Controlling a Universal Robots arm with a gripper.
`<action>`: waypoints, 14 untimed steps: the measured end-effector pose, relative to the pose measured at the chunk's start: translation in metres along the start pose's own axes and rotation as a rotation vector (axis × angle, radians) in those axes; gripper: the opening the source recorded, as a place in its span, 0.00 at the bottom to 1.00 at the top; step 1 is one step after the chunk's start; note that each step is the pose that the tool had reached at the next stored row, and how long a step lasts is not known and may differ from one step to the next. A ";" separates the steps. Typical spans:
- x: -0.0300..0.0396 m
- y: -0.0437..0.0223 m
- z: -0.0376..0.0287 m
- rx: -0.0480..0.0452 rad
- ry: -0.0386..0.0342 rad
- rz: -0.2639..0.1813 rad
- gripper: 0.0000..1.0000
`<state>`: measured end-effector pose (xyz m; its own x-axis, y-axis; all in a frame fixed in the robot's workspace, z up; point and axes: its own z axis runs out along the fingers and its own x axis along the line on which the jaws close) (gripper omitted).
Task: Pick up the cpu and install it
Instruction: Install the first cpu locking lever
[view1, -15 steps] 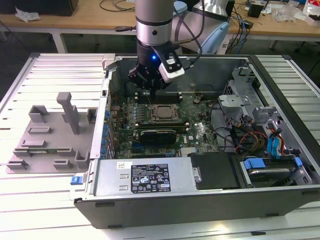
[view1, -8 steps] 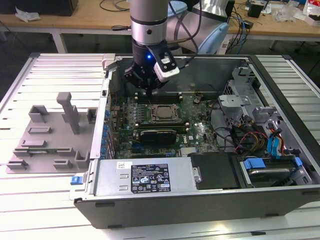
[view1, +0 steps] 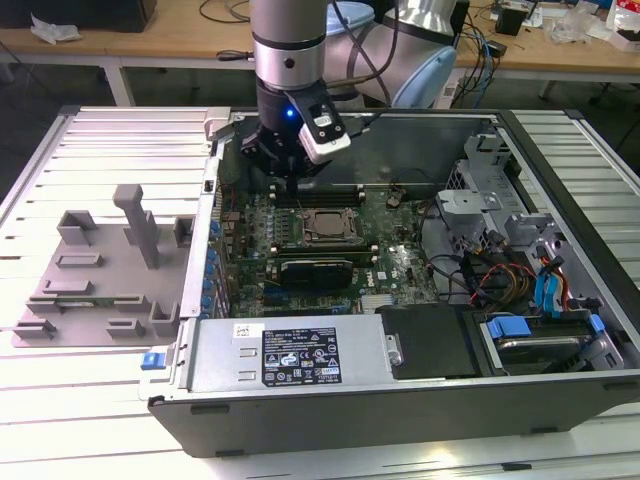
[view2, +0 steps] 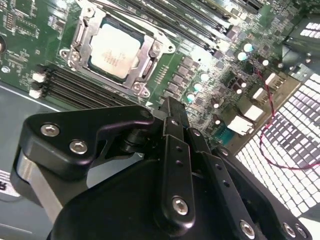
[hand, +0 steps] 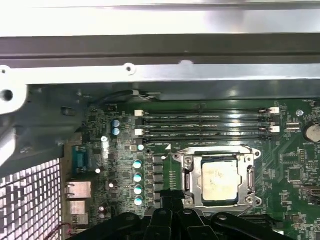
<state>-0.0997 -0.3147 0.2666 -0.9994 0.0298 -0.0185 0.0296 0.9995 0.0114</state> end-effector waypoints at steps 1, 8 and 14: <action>0.0027 -0.0001 0.0000 -0.0007 0.0000 0.000 0.11; 0.0143 -0.0004 0.0000 -0.0533 -0.0004 0.000 0.11; 0.0185 -0.0005 0.0005 -0.0934 -0.0024 -0.001 0.11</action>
<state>-0.1181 -0.3146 0.2658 -0.9994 0.0290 -0.0209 0.0267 0.9942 0.1046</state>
